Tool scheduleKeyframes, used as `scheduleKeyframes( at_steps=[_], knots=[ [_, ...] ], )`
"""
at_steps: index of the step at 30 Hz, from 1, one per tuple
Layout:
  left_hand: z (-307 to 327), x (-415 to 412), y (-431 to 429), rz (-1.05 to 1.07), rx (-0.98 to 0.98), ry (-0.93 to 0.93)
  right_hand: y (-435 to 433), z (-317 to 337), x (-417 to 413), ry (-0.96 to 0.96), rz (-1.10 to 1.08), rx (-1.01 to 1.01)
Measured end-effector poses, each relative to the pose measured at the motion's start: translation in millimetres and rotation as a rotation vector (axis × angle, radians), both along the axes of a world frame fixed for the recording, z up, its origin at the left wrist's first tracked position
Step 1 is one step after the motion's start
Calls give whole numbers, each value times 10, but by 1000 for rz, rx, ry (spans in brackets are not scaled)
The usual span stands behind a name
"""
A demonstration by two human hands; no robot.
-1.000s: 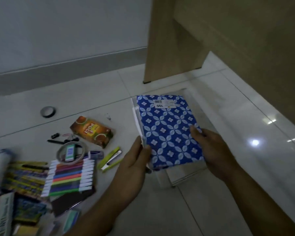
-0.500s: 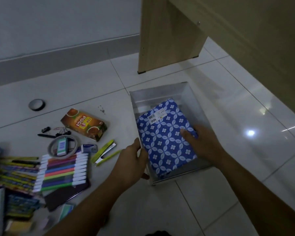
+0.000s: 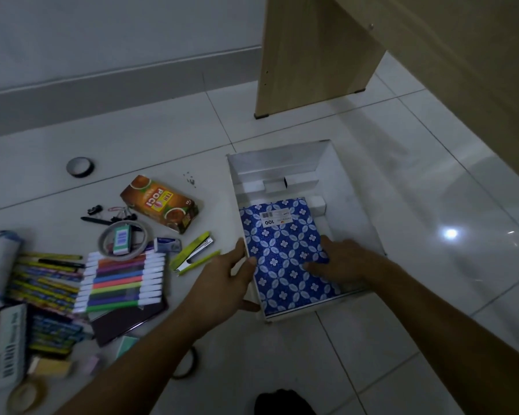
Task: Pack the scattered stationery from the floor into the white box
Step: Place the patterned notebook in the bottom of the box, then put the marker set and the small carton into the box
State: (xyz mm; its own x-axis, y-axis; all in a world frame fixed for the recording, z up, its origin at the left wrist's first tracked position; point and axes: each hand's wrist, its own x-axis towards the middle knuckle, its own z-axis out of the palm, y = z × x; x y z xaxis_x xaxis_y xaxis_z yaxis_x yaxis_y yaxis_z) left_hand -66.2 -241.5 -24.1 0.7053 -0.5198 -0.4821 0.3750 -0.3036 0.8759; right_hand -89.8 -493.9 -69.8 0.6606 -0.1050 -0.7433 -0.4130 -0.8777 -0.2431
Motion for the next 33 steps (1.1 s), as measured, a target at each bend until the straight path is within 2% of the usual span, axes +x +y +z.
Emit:
scheduleKeyframes(
  at_steps=[3,7,9,11,14,16,18,20,22,25,28,30,33],
  knots=[
    [-30,-24,-2,33,16,9,-6,-6,34,3,202,-212],
    [-82,-22,24,62,41,-12,64,75,153,-11,203,-269],
    [-108,12,97,80,85,-28,196,161,171,-158,165,-311],
    [-139,72,210,98,141,-89,403,271,219,-403,67,-211],
    [-164,185,438,188,204,-158,799,486,386,-798,-59,72],
    [-176,263,593,256,242,-190,1090,614,542,-956,20,143],
    [-198,329,744,323,285,-229,1368,666,710,-1010,121,193],
    [-248,384,892,383,330,-278,1623,620,881,-959,194,222],
    [-307,406,1057,474,404,-314,1858,489,1066,-827,237,206],
    [-485,407,1318,618,646,-370,2121,249,1356,-616,308,79],
    [-663,376,1554,678,863,-119,2262,40,1604,-480,318,1],
    [-743,362,1667,674,852,-9,2306,-82,1713,-389,307,10],
    [-787,377,1770,699,762,-30,2327,-228,1757,-358,319,3]
  ],
)
